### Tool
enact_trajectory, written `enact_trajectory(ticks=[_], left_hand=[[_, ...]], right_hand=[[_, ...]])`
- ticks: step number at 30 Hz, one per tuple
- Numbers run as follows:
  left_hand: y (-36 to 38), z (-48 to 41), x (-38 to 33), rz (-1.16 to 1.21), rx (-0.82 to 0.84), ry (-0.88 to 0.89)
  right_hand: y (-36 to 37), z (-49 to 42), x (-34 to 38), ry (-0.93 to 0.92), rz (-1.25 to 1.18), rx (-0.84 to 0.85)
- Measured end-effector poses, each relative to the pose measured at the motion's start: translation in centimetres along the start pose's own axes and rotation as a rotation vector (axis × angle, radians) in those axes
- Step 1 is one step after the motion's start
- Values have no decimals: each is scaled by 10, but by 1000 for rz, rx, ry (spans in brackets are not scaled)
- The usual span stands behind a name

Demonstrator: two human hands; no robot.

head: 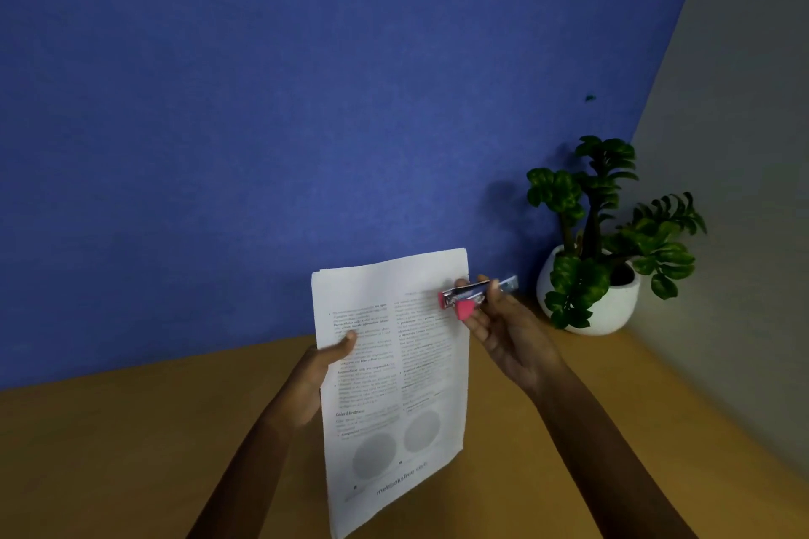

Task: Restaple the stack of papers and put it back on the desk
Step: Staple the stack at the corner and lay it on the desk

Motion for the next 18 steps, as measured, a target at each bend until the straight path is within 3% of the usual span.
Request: enact_trajectory(ticks=[9, 15, 18], left_hand=[[21, 6, 3, 41, 80, -50], [17, 11, -7, 18, 56, 31], [9, 12, -11, 21, 12, 65]], right_hand=[[69, -12, -5, -45, 365, 111], [75, -10, 10, -97, 146, 0], [48, -3, 38, -336, 578, -160]])
Point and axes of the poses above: each hand's wrist, its own z-axis away from the middle knuckle, its own y-axis out of the palm, x = y × z, the point moved 8 cm from there along -z, towards the middle knuckle, and after that the axes turned 10 degrees about -z, right-handed, at the moved point
